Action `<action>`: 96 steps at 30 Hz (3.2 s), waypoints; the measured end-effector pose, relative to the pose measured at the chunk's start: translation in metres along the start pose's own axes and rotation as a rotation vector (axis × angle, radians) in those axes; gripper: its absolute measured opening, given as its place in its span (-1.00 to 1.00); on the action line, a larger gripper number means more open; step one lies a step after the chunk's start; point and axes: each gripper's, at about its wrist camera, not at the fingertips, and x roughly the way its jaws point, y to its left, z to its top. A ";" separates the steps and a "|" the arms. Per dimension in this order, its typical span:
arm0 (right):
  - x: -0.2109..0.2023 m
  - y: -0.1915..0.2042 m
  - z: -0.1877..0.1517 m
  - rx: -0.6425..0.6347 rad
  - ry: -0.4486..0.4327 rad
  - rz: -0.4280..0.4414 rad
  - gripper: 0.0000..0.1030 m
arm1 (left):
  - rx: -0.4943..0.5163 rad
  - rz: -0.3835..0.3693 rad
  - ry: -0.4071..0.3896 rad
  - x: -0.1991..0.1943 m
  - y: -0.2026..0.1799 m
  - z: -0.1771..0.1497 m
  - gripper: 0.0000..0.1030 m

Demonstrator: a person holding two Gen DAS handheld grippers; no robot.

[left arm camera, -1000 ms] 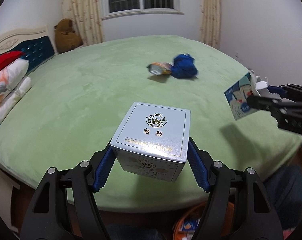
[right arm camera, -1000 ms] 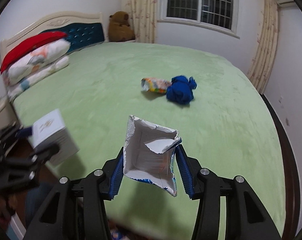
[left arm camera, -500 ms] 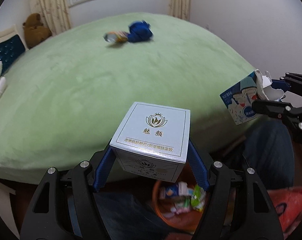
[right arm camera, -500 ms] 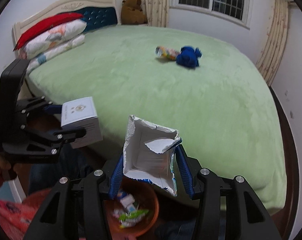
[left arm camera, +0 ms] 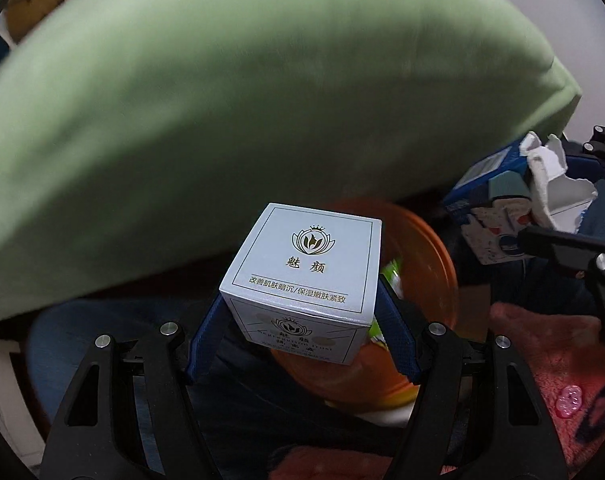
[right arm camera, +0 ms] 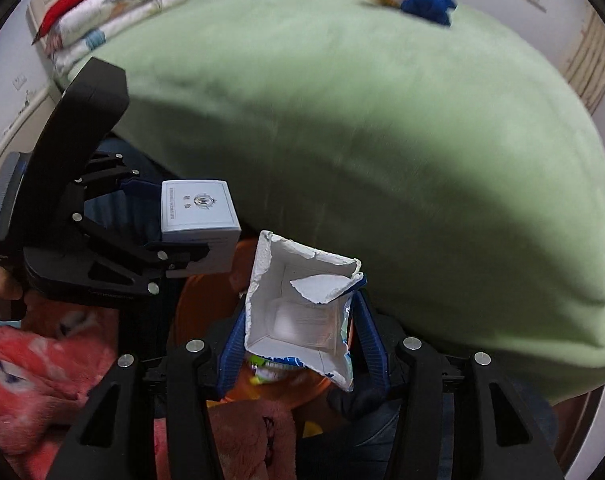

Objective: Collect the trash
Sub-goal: 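Lower both tools over the orange bucket and open them, then raise both tools back toward the bed, then grasp the blue cloth with the right tool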

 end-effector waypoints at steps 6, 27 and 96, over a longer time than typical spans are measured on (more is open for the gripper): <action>0.025 -0.005 0.001 0.008 0.070 0.014 0.00 | -0.086 -0.073 0.120 0.035 0.004 -0.003 0.31; 0.044 -0.019 -0.002 0.042 0.112 0.006 0.54 | -0.123 -0.022 0.194 0.059 0.005 0.002 0.42; 0.102 -0.193 0.410 0.296 -0.247 -0.232 0.32 | -0.355 0.147 -0.383 -0.093 0.138 0.131 0.69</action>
